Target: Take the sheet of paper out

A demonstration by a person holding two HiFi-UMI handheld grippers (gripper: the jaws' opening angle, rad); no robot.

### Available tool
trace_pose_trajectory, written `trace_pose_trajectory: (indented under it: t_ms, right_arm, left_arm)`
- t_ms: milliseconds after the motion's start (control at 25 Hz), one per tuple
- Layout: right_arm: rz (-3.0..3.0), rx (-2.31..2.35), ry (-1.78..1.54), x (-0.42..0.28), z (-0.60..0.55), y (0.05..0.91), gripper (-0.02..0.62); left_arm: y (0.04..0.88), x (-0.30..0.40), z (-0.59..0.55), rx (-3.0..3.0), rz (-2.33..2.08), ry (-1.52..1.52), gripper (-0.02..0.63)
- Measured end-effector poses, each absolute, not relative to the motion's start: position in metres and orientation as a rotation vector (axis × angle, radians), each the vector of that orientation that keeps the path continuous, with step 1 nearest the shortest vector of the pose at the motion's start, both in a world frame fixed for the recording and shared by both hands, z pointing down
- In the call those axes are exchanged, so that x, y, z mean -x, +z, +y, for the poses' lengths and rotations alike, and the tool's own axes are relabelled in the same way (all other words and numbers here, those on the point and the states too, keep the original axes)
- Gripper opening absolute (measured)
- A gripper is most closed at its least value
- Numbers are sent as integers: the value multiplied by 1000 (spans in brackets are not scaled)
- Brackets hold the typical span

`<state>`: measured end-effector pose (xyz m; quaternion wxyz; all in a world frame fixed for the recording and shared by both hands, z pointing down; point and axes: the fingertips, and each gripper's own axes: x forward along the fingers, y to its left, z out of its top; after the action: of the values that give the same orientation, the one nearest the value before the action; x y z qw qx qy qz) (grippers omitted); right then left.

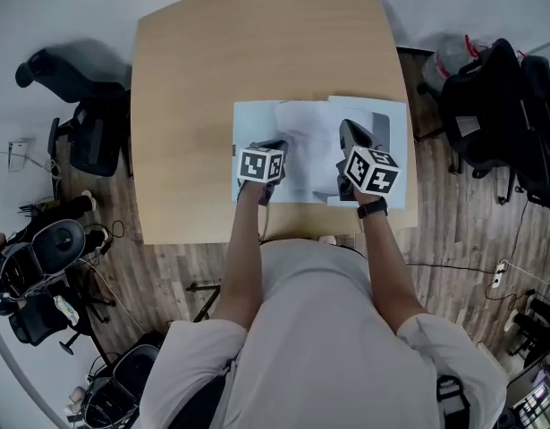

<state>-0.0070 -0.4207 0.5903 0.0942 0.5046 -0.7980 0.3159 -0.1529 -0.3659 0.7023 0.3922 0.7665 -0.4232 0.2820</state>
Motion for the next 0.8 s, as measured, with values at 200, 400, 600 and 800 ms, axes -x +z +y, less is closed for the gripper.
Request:
trace_pose_trajectory:
  t_ms: [200, 400, 600, 800]
  right_arm:
    - [-2402, -1493, 905, 6, -404, 574, 12]
    - [-2472, -1511, 855, -3, -389, 544, 12]
    - [-2573, -1554, 816, -13, -370, 502, 12]
    - [-2670, -1575, 666, -17, -350, 449, 12]
  left_arm:
    - [670, 161, -365, -1991, -1146, 666, 17]
    - [628, 155, -361, -2056, -1203, 585, 17]
    - [583, 147, -352, -2127, -1279, 477, 14]
    - [536, 144, -343, -2195, -1381, 391, 14]
